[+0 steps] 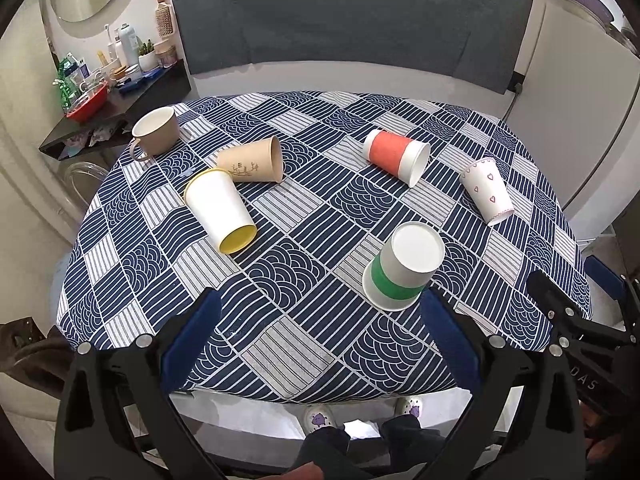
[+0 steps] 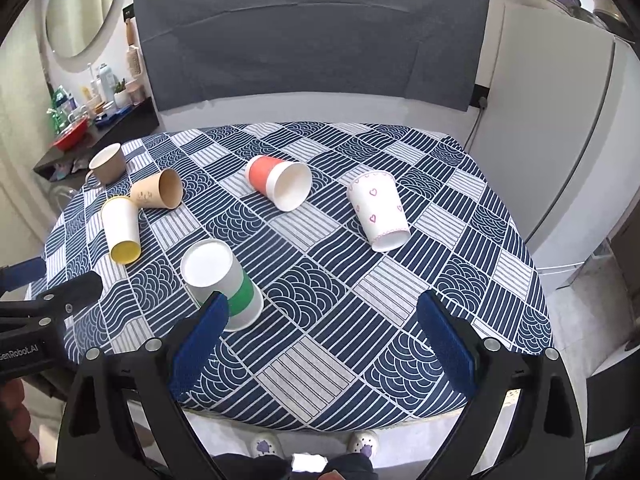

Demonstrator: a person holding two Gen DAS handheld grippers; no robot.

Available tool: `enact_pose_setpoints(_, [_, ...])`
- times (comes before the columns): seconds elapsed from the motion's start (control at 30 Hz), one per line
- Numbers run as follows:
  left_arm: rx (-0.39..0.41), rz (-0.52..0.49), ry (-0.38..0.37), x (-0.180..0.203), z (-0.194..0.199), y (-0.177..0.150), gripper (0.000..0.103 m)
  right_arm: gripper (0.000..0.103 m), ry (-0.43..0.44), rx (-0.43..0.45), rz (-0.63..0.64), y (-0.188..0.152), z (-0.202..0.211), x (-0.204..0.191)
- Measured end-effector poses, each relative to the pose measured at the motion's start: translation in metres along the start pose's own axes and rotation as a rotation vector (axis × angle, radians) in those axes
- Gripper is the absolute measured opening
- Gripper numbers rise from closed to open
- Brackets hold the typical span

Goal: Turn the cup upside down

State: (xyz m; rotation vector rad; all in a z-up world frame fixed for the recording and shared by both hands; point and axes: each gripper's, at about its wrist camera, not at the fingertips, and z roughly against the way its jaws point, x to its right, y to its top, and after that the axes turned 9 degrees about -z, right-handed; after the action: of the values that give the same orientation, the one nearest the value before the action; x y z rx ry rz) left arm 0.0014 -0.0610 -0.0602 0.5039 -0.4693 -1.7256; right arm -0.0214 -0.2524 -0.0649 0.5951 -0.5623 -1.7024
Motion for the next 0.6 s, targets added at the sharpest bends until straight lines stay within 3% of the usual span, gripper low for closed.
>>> enact_pose_setpoints(0.6, [-0.003, -0.009, -0.001, 0.0008, -0.0010, -0.0015, 0.097, 0.091, 0.007, -0.004, 0.003, -0.0004, -0.0015, -0.0020])
